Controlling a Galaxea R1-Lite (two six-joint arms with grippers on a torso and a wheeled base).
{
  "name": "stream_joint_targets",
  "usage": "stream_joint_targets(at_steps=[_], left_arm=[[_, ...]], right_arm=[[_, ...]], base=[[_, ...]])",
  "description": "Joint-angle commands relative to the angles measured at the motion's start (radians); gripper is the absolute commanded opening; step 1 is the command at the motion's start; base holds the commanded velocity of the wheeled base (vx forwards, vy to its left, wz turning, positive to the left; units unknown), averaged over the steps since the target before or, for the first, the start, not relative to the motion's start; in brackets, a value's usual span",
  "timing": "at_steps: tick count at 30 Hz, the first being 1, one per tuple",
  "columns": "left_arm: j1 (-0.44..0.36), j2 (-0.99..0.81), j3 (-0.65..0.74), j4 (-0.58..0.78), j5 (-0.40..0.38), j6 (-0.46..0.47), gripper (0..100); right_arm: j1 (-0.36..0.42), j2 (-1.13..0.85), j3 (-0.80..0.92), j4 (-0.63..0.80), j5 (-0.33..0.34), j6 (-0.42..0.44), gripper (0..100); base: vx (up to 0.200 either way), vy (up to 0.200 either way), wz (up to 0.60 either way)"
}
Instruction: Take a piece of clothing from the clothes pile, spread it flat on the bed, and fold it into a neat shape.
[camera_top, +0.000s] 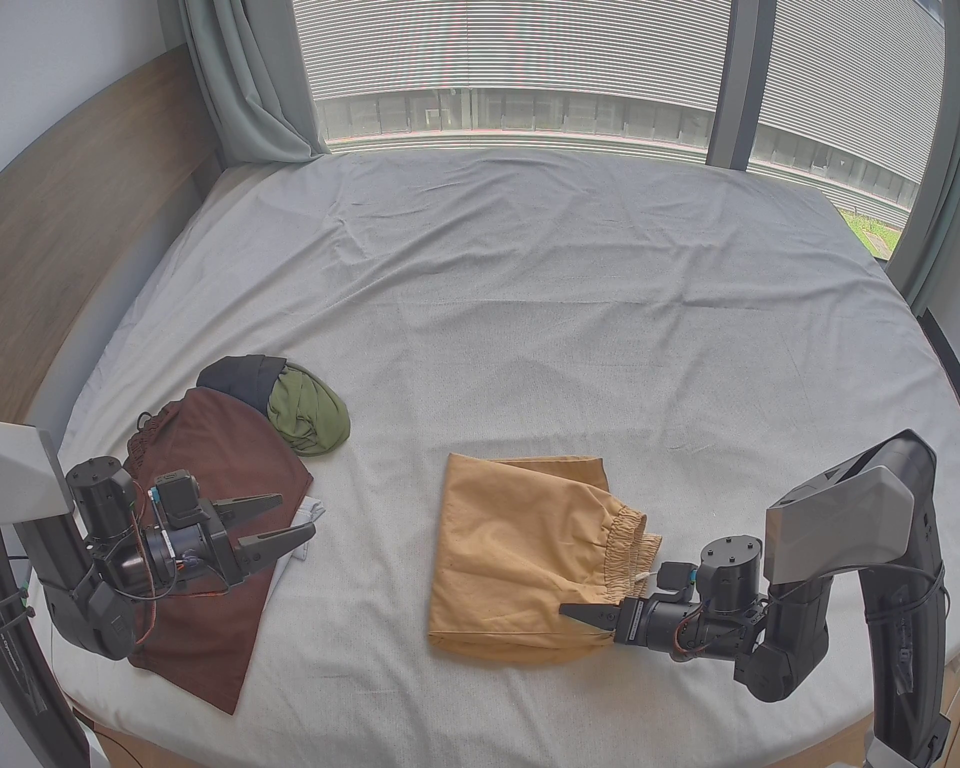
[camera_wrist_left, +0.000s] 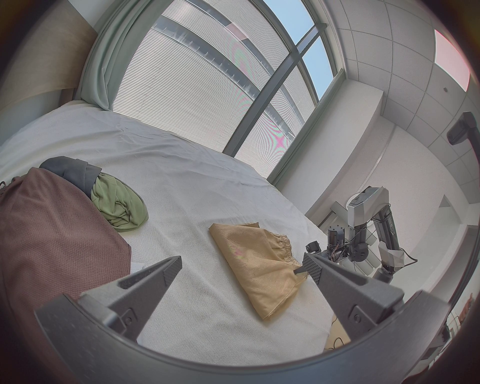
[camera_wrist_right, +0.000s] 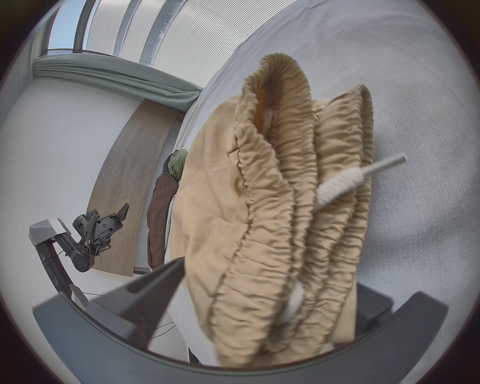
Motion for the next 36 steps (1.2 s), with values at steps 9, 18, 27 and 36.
stream_joint_targets(at_steps=[9, 18, 27, 36], left_arm=[[0.001, 0.004, -0.001, -0.001, -0.001, 0.000, 100], [0.001, -0.001, -0.001, -0.001, -0.005, 0.001, 100], [-0.002, 0.026, 0.004, -0.001, -0.018, 0.041, 100], [-0.012, 0.015, 0.012, -0.001, -0.021, 0.061, 100]], right_arm=[[0.004, 0.003, 0.000, -0.003, 0.001, -0.001, 0], [0.025, -0.049, 0.004, -0.006, 0.001, -0.001, 0], [0.054, -0.180, 0.012, -0.002, -0.001, -0.001, 0], [0.101, -0.281, -0.002, -0.002, 0.024, -0.001, 0]], base=[[0.000, 0.000, 0.00], [0.000, 0.000, 0.00], [0.000, 0.000, 0.00], [0.000, 0.000, 0.00]])
